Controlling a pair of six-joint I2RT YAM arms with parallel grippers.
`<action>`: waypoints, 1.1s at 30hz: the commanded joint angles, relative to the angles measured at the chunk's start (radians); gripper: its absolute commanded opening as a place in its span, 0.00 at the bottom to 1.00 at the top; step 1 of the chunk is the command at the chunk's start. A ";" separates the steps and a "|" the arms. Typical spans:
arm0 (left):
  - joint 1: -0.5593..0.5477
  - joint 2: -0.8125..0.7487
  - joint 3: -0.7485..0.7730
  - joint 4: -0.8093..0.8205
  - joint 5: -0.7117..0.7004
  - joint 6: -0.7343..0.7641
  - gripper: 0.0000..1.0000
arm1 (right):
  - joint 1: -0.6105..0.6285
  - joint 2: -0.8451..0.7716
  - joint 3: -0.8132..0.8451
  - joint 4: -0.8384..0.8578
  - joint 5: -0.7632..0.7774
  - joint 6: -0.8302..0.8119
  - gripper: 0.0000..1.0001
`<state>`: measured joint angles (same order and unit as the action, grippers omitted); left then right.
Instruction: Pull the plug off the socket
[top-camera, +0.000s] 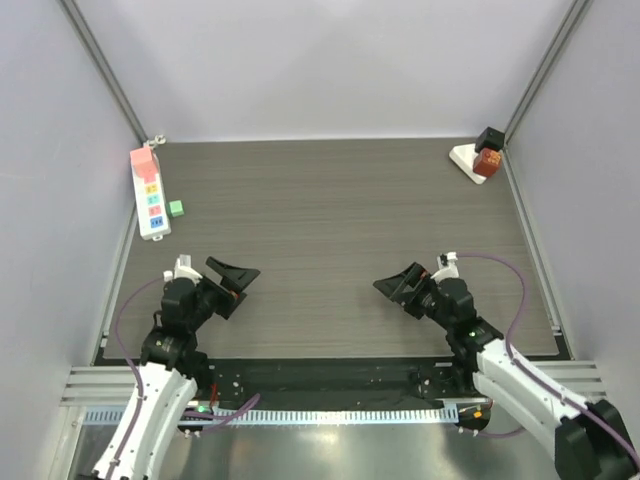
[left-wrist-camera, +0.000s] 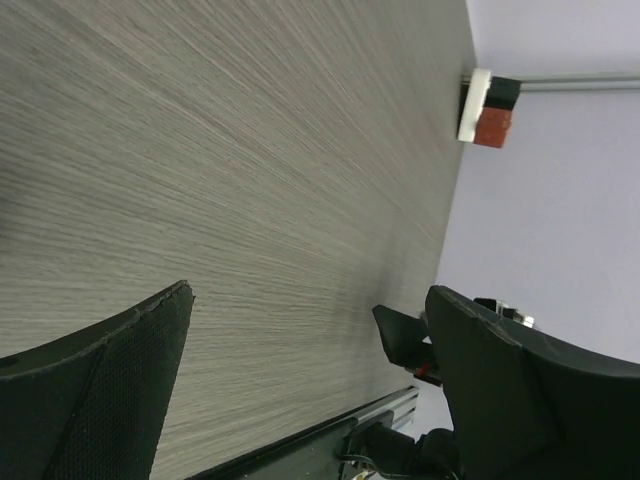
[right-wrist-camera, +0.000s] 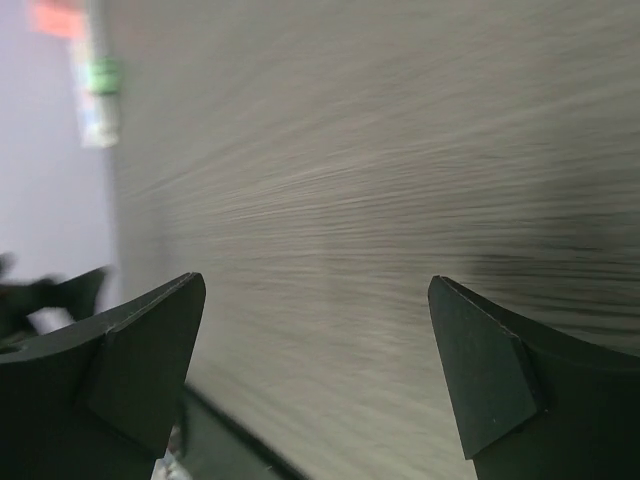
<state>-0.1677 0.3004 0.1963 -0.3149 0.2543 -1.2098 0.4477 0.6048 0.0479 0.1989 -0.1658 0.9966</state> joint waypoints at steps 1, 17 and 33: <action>0.007 0.155 0.121 -0.011 -0.020 0.104 0.99 | 0.000 0.159 0.133 -0.106 0.238 -0.049 1.00; 0.434 1.049 0.741 0.056 0.055 0.436 1.00 | -0.001 0.507 0.391 -0.092 -0.064 -0.332 1.00; 0.545 1.563 1.226 -0.230 -0.309 0.776 1.00 | -0.003 0.320 0.257 -0.102 -0.159 -0.355 1.00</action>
<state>0.3779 1.8843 1.4094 -0.4816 0.0444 -0.5053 0.4458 0.9504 0.3271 0.0853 -0.2932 0.6697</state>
